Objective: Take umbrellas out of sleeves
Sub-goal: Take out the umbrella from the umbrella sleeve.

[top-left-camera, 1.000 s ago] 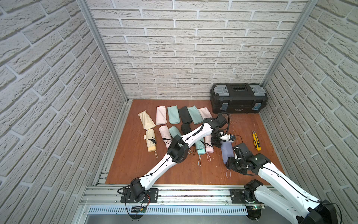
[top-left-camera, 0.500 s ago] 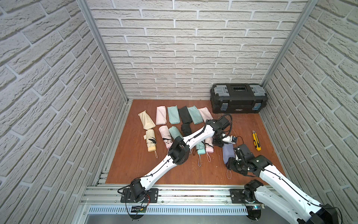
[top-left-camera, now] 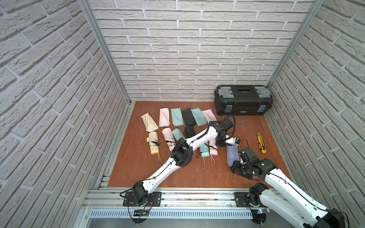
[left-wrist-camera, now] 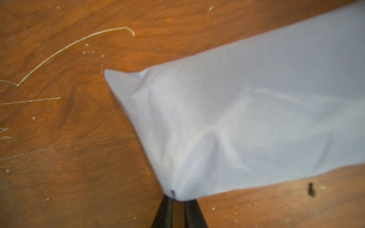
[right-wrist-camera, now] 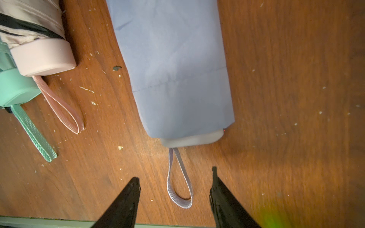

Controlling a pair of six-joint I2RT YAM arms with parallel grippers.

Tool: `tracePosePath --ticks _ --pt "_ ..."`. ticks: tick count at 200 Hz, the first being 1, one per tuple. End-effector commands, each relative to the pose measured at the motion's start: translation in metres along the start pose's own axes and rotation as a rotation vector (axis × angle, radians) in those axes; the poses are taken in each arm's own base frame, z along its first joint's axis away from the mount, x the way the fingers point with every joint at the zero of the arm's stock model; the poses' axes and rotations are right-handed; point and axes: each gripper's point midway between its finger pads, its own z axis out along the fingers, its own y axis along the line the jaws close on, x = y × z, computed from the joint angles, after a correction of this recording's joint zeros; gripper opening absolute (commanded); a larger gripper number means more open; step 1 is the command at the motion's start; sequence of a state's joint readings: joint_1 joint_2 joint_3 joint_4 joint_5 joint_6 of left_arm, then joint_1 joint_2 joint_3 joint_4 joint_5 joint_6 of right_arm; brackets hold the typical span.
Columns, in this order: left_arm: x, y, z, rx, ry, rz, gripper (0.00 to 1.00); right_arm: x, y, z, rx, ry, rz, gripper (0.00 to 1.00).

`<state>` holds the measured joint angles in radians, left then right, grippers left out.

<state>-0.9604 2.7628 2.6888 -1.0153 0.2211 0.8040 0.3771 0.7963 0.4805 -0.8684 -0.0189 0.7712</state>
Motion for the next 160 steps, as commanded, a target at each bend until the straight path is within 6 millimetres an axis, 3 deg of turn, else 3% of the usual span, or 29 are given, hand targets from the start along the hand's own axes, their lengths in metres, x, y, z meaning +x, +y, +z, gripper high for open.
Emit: tracePosePath --ticks 1,57,71,91,160 --pt "0.014 0.008 -0.007 -0.029 0.052 0.023 0.00 0.003 -0.006 0.002 0.022 -0.001 -0.005 0.60" --pt "0.013 0.006 -0.010 -0.020 0.045 0.055 0.00 0.003 -0.006 0.003 0.027 0.002 -0.006 0.60" --pt "0.013 0.005 -0.011 -0.017 0.042 0.065 0.24 0.003 -0.006 0.002 0.026 0.001 -0.006 0.60" --pt "0.011 0.000 -0.012 0.002 0.025 0.091 0.33 0.003 -0.006 0.003 0.027 0.001 -0.006 0.60" --pt "-0.013 -0.015 -0.009 0.082 -0.095 0.133 0.35 0.003 -0.006 0.003 0.023 0.002 -0.005 0.60"
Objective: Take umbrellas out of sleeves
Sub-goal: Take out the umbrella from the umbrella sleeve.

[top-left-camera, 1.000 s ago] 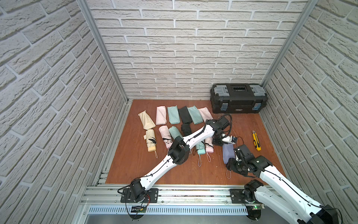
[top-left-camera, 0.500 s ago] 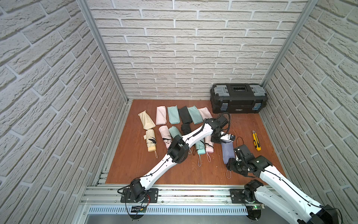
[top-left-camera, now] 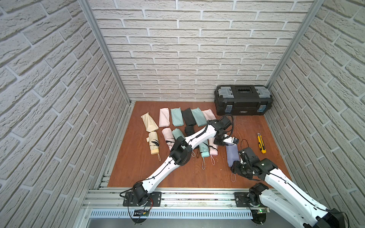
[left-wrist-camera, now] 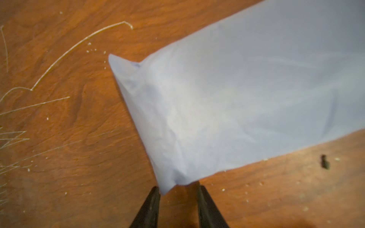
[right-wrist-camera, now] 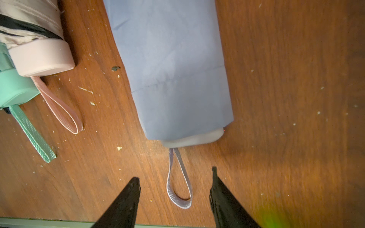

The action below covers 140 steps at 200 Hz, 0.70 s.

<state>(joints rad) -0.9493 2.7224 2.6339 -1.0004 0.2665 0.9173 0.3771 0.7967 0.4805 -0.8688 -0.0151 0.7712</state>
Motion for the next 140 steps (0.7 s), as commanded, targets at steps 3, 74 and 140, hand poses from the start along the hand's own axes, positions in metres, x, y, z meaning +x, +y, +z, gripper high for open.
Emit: tracePosePath --ticks 3,74,140 --pt "-0.013 -0.012 0.001 0.060 -0.067 0.029 0.35 0.004 -0.005 0.003 0.019 0.004 -0.004 0.60" --pt "-0.013 0.001 0.011 0.008 -0.059 -0.005 0.38 0.002 -0.002 0.001 0.008 0.003 -0.003 0.60" --pt "-0.018 0.000 0.015 -0.001 -0.056 0.020 0.36 0.003 0.000 0.004 0.001 0.009 0.000 0.60"
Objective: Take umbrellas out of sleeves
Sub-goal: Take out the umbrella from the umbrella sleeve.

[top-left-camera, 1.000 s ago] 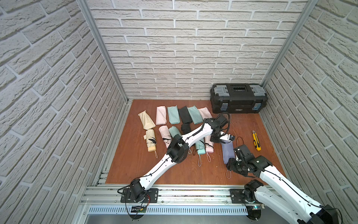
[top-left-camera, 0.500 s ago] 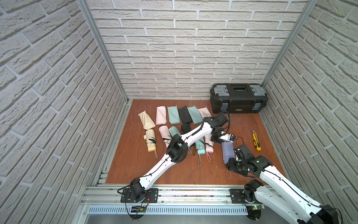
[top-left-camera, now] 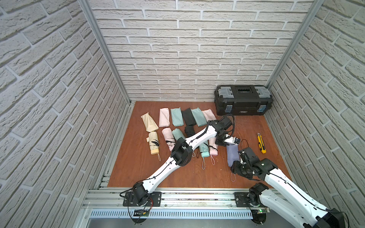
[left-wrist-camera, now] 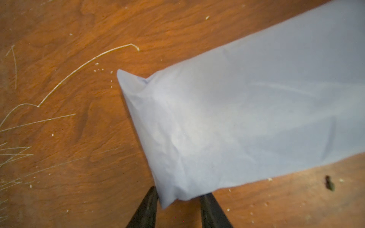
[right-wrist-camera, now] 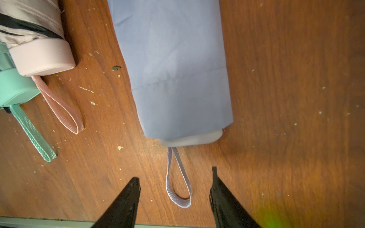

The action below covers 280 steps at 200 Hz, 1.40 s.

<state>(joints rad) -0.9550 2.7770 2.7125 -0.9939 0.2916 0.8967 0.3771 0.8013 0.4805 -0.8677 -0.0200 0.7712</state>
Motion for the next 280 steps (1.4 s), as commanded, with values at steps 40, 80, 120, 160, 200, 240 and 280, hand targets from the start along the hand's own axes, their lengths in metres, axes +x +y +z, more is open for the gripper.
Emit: tracePosePath --ticks 40,80,120,160,200,240,280 --pt "-0.014 -0.006 0.007 0.011 -0.033 0.054 0.21 0.003 -0.004 0.002 0.012 0.001 0.000 0.60" --pt "-0.005 -0.001 0.002 -0.013 0.005 0.062 0.00 0.004 -0.005 0.003 0.017 0.001 0.000 0.60" --pt "0.021 0.019 -0.011 -0.074 0.072 0.002 0.00 0.002 -0.006 0.002 0.027 -0.002 -0.003 0.61" --pt "0.037 0.034 -0.023 -0.126 0.107 -0.033 0.00 -0.004 -0.005 0.005 0.058 0.000 -0.013 0.61" --pt "0.045 0.045 -0.032 -0.153 0.102 -0.048 0.00 -0.010 -0.005 0.008 0.078 -0.008 -0.006 0.61" --pt "0.045 0.044 -0.031 -0.138 0.091 -0.033 0.00 -0.027 0.005 0.012 0.099 -0.018 -0.052 0.62" --pt "0.044 0.041 -0.030 -0.125 0.087 -0.028 0.00 -0.040 0.012 0.024 0.127 -0.019 -0.075 0.58"
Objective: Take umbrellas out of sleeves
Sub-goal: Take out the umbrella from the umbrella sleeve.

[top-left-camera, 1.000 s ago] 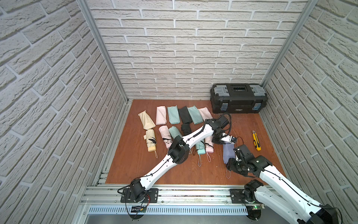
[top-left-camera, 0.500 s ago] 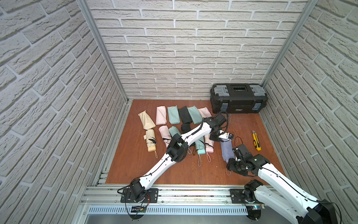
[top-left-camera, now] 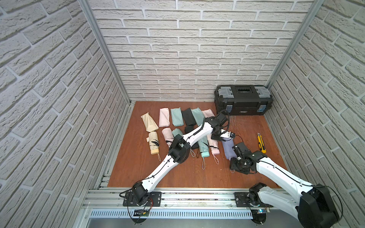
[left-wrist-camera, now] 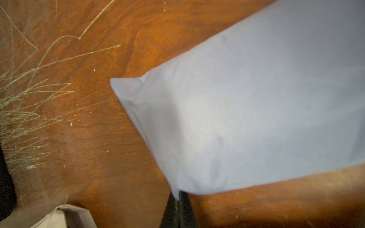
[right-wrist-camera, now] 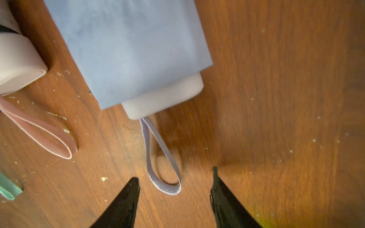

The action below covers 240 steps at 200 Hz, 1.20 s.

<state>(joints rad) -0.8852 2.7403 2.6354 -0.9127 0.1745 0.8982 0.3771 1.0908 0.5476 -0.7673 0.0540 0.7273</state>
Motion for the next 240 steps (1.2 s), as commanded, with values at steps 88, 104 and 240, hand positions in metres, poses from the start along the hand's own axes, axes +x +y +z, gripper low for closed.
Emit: tracePosePath --ticks 88,104,240 --pt "-0.008 0.020 -0.014 -0.066 -0.031 0.013 0.00 -0.012 0.006 0.016 0.049 -0.025 -0.044 0.12" --pt "-0.005 0.025 -0.011 -0.092 -0.015 0.014 0.00 -0.011 0.004 0.014 0.049 -0.030 -0.039 0.07" --pt "0.021 0.084 -0.012 -0.347 0.080 -0.072 0.00 -0.001 0.001 0.014 0.023 -0.029 -0.018 0.03"
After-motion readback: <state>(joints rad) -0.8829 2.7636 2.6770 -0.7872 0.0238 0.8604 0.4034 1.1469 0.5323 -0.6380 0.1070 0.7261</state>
